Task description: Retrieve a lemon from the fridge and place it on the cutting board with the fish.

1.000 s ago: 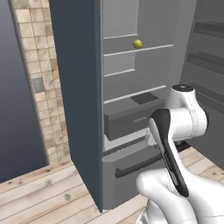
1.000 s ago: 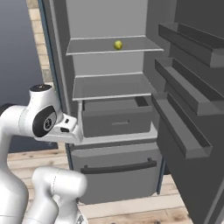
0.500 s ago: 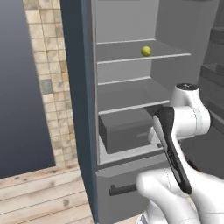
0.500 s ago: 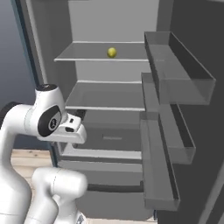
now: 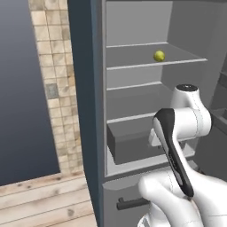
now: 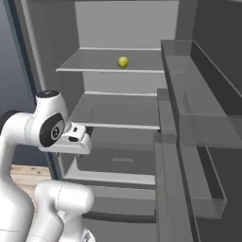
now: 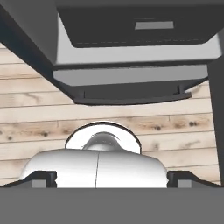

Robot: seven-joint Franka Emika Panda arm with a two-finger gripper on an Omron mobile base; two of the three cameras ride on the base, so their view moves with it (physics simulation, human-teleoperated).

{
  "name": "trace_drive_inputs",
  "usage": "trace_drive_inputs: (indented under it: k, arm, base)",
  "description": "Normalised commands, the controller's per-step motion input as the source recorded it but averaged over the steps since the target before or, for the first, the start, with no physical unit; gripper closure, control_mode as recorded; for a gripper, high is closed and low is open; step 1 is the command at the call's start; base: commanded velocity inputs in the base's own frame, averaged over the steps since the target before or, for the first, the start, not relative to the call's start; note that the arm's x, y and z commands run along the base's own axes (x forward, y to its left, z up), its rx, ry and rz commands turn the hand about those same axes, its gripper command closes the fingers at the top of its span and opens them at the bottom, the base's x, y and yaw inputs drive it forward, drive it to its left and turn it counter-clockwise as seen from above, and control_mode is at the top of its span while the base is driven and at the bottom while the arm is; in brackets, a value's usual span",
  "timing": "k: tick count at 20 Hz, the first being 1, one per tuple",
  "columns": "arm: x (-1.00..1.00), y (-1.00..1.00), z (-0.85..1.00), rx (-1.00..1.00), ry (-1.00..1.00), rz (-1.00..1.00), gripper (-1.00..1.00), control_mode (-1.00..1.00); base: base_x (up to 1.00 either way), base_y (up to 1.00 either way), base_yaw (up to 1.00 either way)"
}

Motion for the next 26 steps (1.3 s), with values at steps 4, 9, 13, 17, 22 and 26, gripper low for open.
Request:
trace_drive_inputs:
  k: [4,9,13,17,22,26]
  arm:
    - [0.0,0.0,0.0,0.0,0.0,0.0,-1.0,1.0]
    - [0.0,0.0,0.0,0.0,0.0,0.0,-1.0,1.0]
    - [0.0,0.0,0.0,0.0,0.0,0.0,-1.0,1.0]
    - [0.0,0.0,0.0,0.0,0.0,0.0,-1.0,1.0]
    - [0.0,0.0,0.0,0.0,0.0,0.0,-1.0,1.0]
    - [0.0,0.0,0.0,0.0,0.0,0.0,-1.0,1.0]
  base:
    - [0.49,-0.06,-0.05]
    - [0.52,-0.34,-0.08]
    - [0.23,-0.41,-0.16]
    - [0.12,-0.13,-0.09]
    - [0.21,-0.24,-0.09]
    - [0.0,0.0,0.0]
